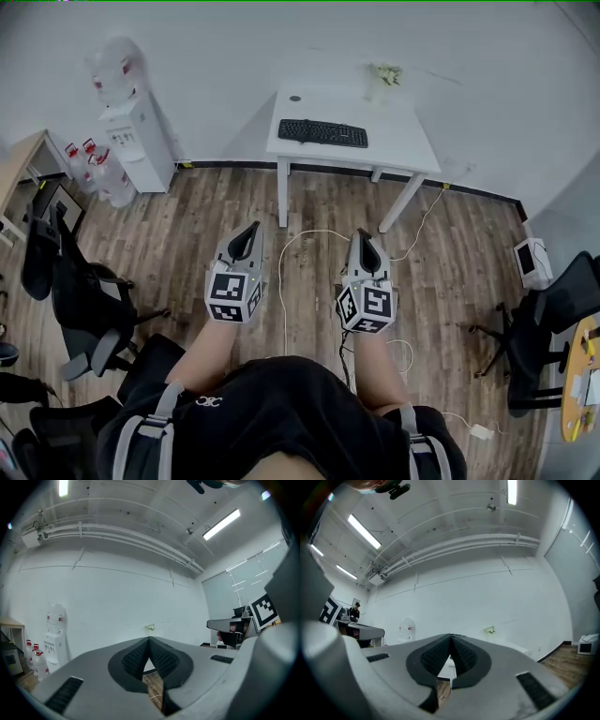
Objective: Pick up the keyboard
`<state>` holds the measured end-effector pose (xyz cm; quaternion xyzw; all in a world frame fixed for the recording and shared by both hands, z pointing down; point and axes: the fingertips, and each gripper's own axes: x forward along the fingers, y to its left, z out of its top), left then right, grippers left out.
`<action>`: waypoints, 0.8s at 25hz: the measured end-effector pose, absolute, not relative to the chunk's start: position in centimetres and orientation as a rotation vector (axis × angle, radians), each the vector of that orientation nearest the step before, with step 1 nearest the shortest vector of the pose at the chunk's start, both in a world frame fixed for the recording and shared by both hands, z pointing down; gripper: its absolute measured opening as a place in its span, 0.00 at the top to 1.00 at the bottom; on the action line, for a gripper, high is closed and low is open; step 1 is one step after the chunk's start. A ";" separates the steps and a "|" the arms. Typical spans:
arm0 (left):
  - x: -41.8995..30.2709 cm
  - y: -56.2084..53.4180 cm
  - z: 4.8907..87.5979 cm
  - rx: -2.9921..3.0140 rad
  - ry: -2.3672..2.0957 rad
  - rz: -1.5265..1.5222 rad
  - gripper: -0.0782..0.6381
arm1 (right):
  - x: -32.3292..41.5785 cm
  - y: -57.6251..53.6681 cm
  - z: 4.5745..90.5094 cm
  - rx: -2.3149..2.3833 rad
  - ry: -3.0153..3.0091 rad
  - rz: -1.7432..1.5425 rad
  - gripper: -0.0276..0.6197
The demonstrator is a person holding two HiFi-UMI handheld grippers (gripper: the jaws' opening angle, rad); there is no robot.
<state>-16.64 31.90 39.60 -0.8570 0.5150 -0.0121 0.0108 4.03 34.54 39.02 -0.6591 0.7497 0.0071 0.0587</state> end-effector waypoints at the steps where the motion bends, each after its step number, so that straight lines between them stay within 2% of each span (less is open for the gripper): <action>1: -16.8 31.7 39.6 -2.674 1.606 -0.041 0.89 | 4.0 34.4 39.1 -1.997 2.266 0.018 0.95; 20: -21.4 28.7 39.9 -2.674 1.544 -0.014 0.89 | -0.4 31.5 39.4 -2.039 2.256 0.094 0.95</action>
